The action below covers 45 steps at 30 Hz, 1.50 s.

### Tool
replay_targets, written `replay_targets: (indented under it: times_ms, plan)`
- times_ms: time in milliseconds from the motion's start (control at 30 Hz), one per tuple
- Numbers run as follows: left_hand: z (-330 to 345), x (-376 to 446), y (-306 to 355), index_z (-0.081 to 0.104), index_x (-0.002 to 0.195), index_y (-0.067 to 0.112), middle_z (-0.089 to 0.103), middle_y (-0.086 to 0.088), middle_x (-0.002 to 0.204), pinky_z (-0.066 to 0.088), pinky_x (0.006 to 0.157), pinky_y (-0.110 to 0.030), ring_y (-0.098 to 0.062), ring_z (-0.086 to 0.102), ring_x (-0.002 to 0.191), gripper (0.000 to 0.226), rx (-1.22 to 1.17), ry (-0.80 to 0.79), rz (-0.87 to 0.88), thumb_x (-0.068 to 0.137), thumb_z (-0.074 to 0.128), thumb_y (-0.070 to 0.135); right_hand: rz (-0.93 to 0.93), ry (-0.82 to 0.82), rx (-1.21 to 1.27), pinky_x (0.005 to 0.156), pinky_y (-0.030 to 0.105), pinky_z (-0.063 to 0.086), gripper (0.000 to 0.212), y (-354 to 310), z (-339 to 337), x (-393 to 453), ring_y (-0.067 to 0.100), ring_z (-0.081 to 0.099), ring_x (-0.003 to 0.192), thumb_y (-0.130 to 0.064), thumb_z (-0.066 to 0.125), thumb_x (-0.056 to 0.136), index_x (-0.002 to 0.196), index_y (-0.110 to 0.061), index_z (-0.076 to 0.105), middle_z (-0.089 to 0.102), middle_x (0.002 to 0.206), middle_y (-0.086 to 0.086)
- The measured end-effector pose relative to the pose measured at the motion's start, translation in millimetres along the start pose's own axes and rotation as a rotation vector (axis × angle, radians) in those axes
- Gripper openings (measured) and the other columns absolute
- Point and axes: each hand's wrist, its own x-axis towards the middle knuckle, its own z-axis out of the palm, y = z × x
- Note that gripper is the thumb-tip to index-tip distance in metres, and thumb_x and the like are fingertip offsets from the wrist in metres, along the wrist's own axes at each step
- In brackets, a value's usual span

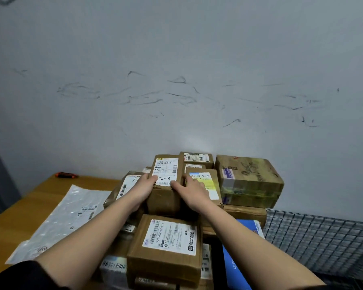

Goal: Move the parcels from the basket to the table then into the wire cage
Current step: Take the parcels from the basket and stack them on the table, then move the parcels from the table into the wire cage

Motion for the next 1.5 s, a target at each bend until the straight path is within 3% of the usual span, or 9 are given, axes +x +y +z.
replay_targets:
  times_ms: [267,467,633,800,933,1067,1200,1367,1500]
  plan:
    - [1,13,-2,0.029,0.145,0.014,0.046,-0.009,0.142,0.038,0.105,-0.038,-0.026,0.046,0.126,0.049,0.257,0.083,0.076,0.098,0.042,0.018,0.051,0.081,-0.162,0.107,0.044,0.028,0.072,-3,9,5,0.029,0.032,0.135,-0.063,0.038,0.091,0.145,-0.015,0.034,0.037,0.146,0.011]
    - [2,17,7,0.035,0.142,0.016,0.041,-0.011,0.141,0.036,0.106,-0.040,-0.027,0.042,0.127,0.053,0.452,0.128,0.161,0.092,0.050,0.023,0.054,0.086,-0.124,0.108,0.045,0.026,0.074,-4,8,3,0.029,0.030,0.136,-0.064,0.037,0.091,0.146,-0.015,0.033,0.036,0.148,0.010]
    - [6,11,20,0.032,0.144,0.020,0.031,-0.011,0.147,0.030,0.108,-0.038,-0.030,0.033,0.135,0.057,0.659,0.236,0.256,0.092,0.051,0.032,0.029,0.164,-0.069,0.106,0.043,0.030,0.064,2,-5,-3,0.028,0.034,0.134,-0.060,0.038,0.093,0.141,-0.016,0.041,0.041,0.144,0.010]
    - [8,6,39,0.043,0.137,0.022,0.046,-0.001,0.139,0.037,0.104,-0.040,-0.024,0.045,0.126,0.045,0.678,0.298,0.445,0.093,0.048,0.031,-0.075,0.286,-0.039,0.093,0.038,0.047,0.044,6,-34,-7,0.023,0.054,0.114,-0.048,0.047,0.091,0.121,-0.018,0.059,0.059,0.121,0.003]
    - [19,6,68,0.054,0.119,0.023,0.061,0.007,0.110,0.044,0.094,-0.038,-0.018,0.058,0.104,0.030,0.592,0.338,0.620,0.091,0.047,0.030,-0.137,0.390,-0.042,0.071,0.029,0.047,0.028,5,-70,-15,0.015,0.062,0.094,-0.037,0.050,0.092,0.108,-0.019,0.064,0.066,0.103,-0.005]
    - [41,3,95,0.054,0.106,0.020,0.061,0.008,0.088,0.047,0.077,-0.034,-0.019,0.060,0.086,0.019,0.599,0.316,0.666,0.092,0.046,0.029,-0.130,0.489,-0.087,0.072,0.033,0.054,0.025,16,-107,-18,0.014,0.063,0.089,-0.036,0.049,0.094,0.107,-0.021,0.064,0.067,0.101,-0.005]
    - [76,-4,110,0.053,0.097,0.019,0.063,0.003,0.090,0.041,0.063,-0.030,-0.021,0.057,0.080,0.016,0.707,0.234,0.657,0.093,0.042,0.031,-0.039,0.548,-0.156,0.064,0.029,0.043,0.024,39,-143,-26,0.018,0.058,0.083,-0.033,0.046,0.094,0.106,-0.019,0.062,0.065,0.096,-0.002]
    - [129,-23,124,0.054,0.100,0.017,0.060,-0.001,0.091,0.038,0.063,-0.028,-0.021,0.052,0.078,0.021,0.907,0.173,0.710,0.094,0.041,0.030,0.064,0.606,-0.175,0.062,0.029,0.041,0.021,80,-183,-36,0.023,0.061,0.084,-0.031,0.045,0.092,0.100,-0.020,0.062,0.068,0.096,0.001]
    - [173,-33,124,0.055,0.107,0.013,0.064,-0.007,0.099,0.044,0.068,-0.031,-0.027,0.059,0.086,0.027,1.045,0.166,0.738,0.094,0.039,0.031,0.101,0.605,-0.186,0.064,0.029,0.041,0.020,118,-206,-46,0.025,0.061,0.087,-0.028,0.044,0.091,0.098,-0.019,0.061,0.069,0.096,0.002]
